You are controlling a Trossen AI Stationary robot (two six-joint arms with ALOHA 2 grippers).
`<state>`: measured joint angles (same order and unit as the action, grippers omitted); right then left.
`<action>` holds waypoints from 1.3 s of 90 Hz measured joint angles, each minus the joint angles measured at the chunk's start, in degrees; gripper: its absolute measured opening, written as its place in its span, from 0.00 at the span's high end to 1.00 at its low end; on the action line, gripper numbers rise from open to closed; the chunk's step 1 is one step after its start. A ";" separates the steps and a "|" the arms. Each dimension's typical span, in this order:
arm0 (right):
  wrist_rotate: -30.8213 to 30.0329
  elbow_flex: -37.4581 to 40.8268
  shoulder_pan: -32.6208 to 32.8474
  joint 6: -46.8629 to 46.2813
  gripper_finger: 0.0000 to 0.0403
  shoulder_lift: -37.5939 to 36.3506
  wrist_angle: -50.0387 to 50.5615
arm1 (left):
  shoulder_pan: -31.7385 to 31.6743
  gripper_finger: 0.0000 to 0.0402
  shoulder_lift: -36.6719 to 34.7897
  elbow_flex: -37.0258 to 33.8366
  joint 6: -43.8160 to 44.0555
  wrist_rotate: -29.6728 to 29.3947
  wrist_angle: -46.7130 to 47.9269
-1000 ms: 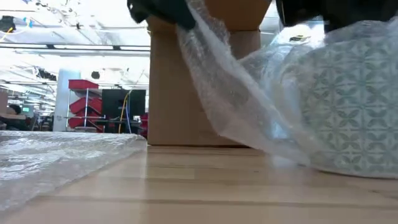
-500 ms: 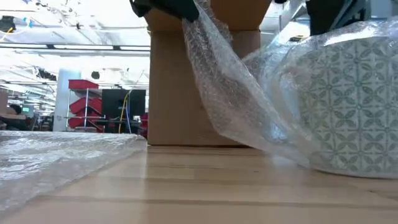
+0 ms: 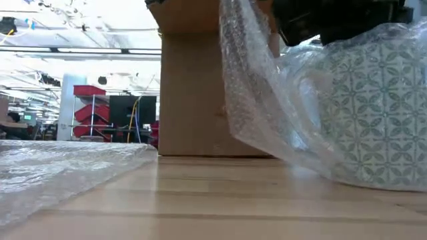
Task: Wrap mug
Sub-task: Wrap the blue patterned mug with the right transparent bubble wrap
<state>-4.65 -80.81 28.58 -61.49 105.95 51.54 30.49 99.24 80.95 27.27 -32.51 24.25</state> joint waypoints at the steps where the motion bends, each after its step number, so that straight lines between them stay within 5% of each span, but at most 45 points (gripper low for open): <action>1: -0.03 -0.28 -0.01 0.00 1.00 -0.31 0.27 | 0.03 1.00 0.00 0.00 0.00 0.00 -0.10; 36: -7.50 -3.35 2.90 4.06 0.97 -8.32 -5.15 | 0.53 1.00 -0.02 0.00 -0.07 0.07 -2.17; 83: -9.02 -3.35 -0.19 15.43 0.48 -6.87 -14.64 | 0.71 1.00 0.11 0.00 0.42 1.79 -4.21; 117: -8.26 -3.33 -3.37 22.83 0.60 -1.54 -17.25 | 0.45 1.00 0.23 -0.11 -1.26 3.60 -7.16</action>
<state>-12.91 -84.14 25.21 -38.67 104.40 34.30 30.94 99.47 80.84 26.01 -28.91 17.09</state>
